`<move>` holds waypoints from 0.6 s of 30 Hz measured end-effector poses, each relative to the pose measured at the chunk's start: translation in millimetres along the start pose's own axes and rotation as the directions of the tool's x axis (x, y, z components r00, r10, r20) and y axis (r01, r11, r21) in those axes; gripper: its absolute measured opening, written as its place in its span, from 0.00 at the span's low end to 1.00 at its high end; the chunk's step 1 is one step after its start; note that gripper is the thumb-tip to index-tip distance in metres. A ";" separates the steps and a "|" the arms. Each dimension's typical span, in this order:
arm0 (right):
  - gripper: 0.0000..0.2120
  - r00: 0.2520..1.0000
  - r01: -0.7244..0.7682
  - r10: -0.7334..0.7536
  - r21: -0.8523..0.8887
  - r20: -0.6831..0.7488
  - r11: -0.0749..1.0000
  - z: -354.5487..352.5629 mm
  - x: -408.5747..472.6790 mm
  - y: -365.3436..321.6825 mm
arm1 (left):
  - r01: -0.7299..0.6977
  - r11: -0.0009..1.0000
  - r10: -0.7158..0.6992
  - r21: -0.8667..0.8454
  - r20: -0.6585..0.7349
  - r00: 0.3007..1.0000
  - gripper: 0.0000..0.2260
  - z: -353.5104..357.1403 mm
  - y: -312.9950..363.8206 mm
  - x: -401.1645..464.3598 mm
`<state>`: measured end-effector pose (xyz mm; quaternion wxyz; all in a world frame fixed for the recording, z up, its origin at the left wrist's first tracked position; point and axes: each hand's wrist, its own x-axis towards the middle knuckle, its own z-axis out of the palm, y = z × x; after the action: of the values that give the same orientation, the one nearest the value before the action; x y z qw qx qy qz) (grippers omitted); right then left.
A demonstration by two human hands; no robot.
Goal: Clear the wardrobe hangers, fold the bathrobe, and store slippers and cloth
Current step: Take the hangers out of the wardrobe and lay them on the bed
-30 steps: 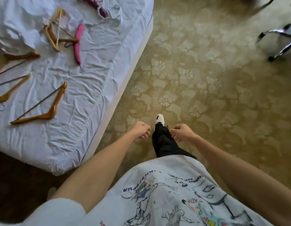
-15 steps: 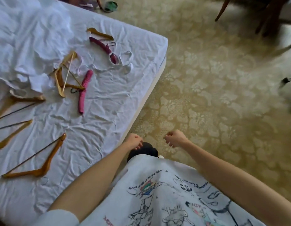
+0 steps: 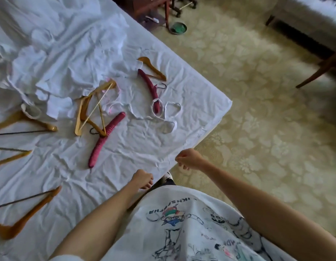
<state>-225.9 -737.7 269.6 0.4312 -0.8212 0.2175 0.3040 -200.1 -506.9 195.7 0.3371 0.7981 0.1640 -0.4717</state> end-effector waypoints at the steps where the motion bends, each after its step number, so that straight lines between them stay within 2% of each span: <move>1: 0.07 1.000 0.001 -0.001 -0.006 -0.013 1.000 -22.3 16.9 -3.2 | -0.010 1.000 0.011 -0.025 0.015 1.000 0.08 -4.3 28.0 7.4; 4: 0.06 0.999 -0.025 0.023 -0.040 -0.046 0.999 -84.5 64.4 -1.1 | -0.069 0.995 0.070 -0.067 0.015 0.997 0.08 -17.1 102.7 27.8; 9: 0.07 0.989 -0.140 0.145 -0.166 0.021 0.976 -159.9 121.0 16.7 | -0.133 0.984 0.131 -0.119 -0.021 0.991 0.09 -36.6 184.2 50.3; 13: 0.08 0.978 -0.161 0.190 -0.272 0.083 0.949 -205.8 184.4 9.8 | -0.073 0.964 0.055 -0.257 -0.075 0.996 0.09 -49.8 226.8 78.7; 18: 0.06 0.963 -0.032 0.116 -0.328 0.241 0.944 -249.6 262.4 -56.6 | 0.039 0.896 -0.127 -0.443 -0.172 0.977 0.08 -62.9 274.2 100.3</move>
<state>76.0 -942.2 232.7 0.3045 -0.8251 0.1382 0.4553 49.6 -666.0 234.9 0.4691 0.7370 0.3320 -0.3559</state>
